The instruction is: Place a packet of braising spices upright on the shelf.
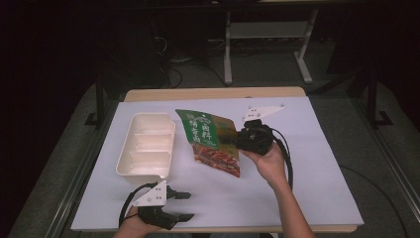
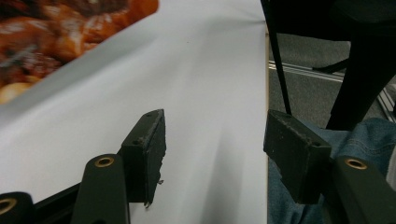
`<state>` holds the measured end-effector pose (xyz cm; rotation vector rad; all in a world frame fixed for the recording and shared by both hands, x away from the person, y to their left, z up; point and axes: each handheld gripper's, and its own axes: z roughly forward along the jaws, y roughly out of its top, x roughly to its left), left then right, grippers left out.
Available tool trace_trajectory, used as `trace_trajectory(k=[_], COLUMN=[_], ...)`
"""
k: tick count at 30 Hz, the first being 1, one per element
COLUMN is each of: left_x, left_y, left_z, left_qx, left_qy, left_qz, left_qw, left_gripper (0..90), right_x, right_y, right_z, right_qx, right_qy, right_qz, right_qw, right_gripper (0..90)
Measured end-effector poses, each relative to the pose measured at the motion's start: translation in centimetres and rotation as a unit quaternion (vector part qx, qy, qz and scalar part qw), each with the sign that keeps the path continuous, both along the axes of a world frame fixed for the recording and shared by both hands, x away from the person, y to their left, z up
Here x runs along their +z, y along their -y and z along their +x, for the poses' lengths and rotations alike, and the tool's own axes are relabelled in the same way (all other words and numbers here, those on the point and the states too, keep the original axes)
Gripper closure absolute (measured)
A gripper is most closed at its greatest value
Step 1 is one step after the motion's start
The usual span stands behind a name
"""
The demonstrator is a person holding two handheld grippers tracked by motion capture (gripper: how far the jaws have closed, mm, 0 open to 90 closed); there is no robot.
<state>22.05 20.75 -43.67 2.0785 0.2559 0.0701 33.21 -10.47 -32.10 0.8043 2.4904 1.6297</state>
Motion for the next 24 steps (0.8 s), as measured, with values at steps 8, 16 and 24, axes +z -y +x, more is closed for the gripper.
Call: trace_trajectory(k=[8, 16, 24], left_x=[0.0, 0.0, -0.1], left_y=[0.1, 0.3, 0.2], left_z=[-0.1, -0.3, -0.2], left_qx=[-0.006, -0.011, -0.015], left_qy=[0.003, 0.001, 0.005], left_qz=[0.004, 0.003, 0.004], left_qw=[1.0, 0.9999, 0.9999], left_gripper=[37.9, 37.3, 36.2], right_x=[1.8, 3.4, 4.4], right_y=[-2.7, -4.7, -6.8], right_z=[0.4, 0.7, 1.6], right_qx=[0.028, 0.045, 0.054], right_qy=[0.016, 0.031, 0.04], right_qz=[0.002, 0.007, 0.018], right_qw=[0.9995, 0.9985, 0.9976], right_gripper=[90.0, 90.0, 90.0])
